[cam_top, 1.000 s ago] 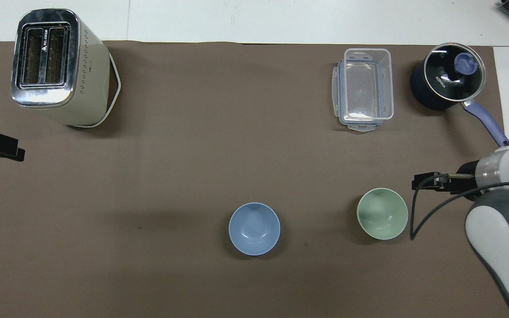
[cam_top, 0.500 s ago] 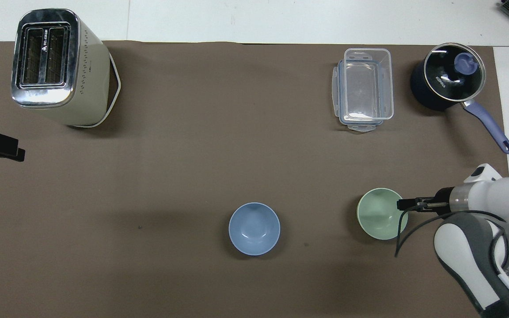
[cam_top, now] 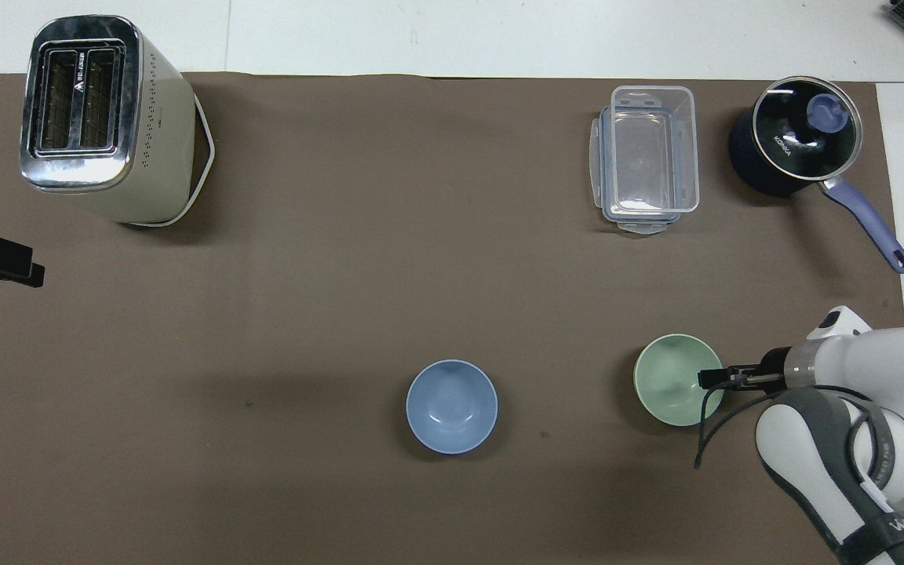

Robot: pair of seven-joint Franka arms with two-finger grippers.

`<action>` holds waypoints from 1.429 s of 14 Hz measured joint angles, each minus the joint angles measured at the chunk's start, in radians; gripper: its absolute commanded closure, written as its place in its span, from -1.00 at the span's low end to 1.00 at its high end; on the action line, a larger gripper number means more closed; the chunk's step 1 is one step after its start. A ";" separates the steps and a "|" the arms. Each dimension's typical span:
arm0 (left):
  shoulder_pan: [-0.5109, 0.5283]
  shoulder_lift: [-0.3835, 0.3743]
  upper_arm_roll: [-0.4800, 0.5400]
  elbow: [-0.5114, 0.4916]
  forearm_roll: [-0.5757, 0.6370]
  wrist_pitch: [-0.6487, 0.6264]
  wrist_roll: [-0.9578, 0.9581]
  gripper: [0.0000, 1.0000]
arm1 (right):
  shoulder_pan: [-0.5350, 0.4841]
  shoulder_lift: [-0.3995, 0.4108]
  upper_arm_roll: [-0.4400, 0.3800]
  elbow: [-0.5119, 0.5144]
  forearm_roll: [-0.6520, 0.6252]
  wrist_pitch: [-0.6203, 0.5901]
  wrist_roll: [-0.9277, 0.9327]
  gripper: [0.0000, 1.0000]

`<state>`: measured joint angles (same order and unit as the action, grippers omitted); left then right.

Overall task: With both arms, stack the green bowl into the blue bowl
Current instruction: 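Reach the right gripper to the rim of the green bowl, then lift the green bowl with the right gripper over the blue bowl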

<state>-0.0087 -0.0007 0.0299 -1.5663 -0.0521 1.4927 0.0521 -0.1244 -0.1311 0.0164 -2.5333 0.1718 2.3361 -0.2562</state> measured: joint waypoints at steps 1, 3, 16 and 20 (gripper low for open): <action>0.000 0.000 0.000 0.000 0.000 0.000 0.000 -1.00 | 0.000 0.000 0.000 -0.003 0.000 0.000 -0.002 -0.36; 0.000 0.000 0.000 0.000 0.000 0.000 0.000 -1.00 | 0.001 0.000 0.002 -0.008 0.000 0.000 -0.011 0.41; 0.000 0.000 0.000 0.000 0.000 0.000 0.000 -1.00 | 0.092 -0.054 0.011 0.062 0.022 -0.125 -0.047 1.00; 0.000 0.000 0.000 0.000 0.000 0.000 0.000 -1.00 | 0.246 -0.086 0.017 0.093 0.024 -0.154 0.161 1.00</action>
<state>-0.0087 -0.0007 0.0299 -1.5663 -0.0521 1.4925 0.0521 0.1216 -0.2173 0.0333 -2.4408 0.1956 2.1823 -0.0950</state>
